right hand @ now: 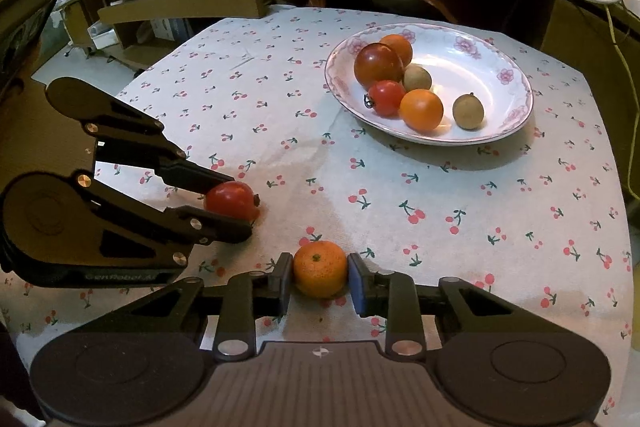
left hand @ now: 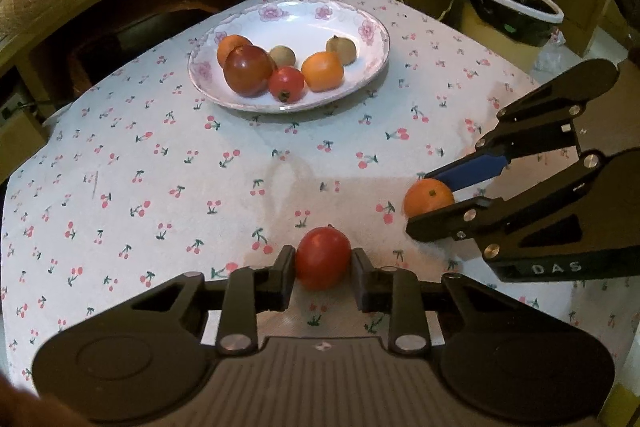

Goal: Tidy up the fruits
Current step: 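Carry the tomato with the left tool while the right tool carries the orange toward the plate, then lower the tomato into the plate with the left tool while the right tool lowers the orange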

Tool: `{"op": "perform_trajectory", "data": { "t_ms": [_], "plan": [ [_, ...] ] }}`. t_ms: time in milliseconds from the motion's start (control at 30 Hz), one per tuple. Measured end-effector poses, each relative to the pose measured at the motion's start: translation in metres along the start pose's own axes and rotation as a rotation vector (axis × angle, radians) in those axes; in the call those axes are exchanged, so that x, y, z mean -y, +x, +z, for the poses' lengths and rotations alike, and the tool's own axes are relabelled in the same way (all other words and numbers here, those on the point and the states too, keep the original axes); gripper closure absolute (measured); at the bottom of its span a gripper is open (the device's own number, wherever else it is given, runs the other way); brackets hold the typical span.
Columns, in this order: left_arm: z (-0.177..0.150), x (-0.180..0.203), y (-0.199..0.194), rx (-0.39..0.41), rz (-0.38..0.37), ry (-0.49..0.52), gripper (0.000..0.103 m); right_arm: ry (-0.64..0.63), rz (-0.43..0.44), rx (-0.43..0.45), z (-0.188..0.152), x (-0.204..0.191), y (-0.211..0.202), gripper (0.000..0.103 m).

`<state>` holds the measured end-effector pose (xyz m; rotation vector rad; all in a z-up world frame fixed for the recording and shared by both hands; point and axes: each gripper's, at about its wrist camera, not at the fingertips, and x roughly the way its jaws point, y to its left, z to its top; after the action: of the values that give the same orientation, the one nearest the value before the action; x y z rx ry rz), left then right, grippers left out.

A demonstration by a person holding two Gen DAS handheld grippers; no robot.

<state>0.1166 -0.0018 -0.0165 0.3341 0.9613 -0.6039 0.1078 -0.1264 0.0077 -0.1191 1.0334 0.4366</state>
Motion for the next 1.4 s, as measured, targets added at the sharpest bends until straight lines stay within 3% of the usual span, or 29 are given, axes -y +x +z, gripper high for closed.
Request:
{"op": "perform_trajectory", "data": {
  "t_ms": [867, 1400],
  "plan": [
    [0.066, -0.009, -0.005, 0.131, 0.084, -0.058, 0.069, 0.104, -0.058, 0.15, 0.043, 0.033, -0.019, 0.073],
    [0.126, -0.022, 0.023, 0.179, 0.144, -0.097, 0.071, 0.162, -0.097, 0.238, 0.08, 0.084, -0.012, 0.072]
  ]
}}
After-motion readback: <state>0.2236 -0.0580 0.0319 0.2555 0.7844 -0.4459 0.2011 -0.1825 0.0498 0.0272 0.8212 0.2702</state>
